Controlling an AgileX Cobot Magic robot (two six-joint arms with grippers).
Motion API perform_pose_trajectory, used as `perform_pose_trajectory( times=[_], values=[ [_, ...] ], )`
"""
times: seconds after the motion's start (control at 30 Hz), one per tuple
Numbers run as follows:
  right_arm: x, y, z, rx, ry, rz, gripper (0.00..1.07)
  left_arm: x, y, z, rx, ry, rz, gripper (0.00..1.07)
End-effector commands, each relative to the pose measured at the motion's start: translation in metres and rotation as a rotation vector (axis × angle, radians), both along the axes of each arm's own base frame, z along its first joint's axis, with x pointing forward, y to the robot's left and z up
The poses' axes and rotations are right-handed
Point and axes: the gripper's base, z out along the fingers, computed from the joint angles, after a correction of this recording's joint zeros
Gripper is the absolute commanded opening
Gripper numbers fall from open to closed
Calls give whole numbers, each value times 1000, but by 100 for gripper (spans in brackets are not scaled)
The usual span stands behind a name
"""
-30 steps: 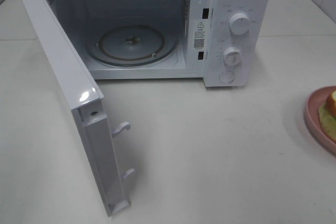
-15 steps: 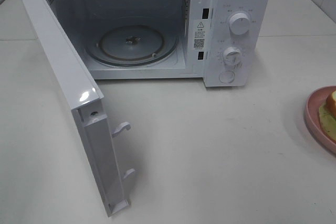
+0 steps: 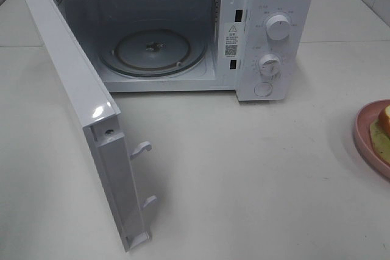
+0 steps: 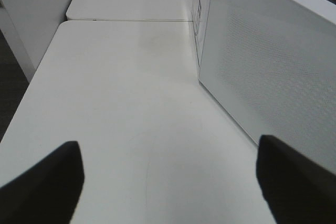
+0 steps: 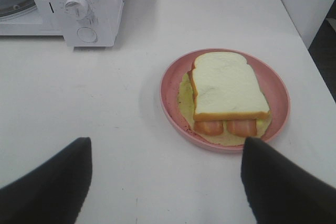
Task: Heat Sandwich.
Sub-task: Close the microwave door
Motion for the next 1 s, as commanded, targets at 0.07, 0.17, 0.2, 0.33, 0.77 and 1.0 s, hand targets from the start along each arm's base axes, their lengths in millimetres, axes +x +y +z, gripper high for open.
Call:
perform_pose_trajectory(
  times=[0.07, 0.17, 0.2, 0.33, 0.77, 1.0],
  values=[
    [-3, -1, -1, -8, -24, -1, 76, 21, 1, -2, -15, -9, 10, 47],
    [-3, -1, -1, -8, -24, -1, 76, 36, 1, -12, -17, 2, 17, 29],
    [-3, -1, -1, -8, -24, -1, 76, 41, 2, -16, -17, 10, 17, 22],
    [-3, -1, -1, -8, -24, -1, 76, 57, 2, -31, -18, 15, 24, 0],
    [-3, -1, -1, -8, -24, -1, 76, 93, 8, -71, 50, -209, 56, 0],
    [-3, -1, -1, -8, -24, -1, 76, 119, 8, -80, 64, -283, 55, 0]
  ],
)
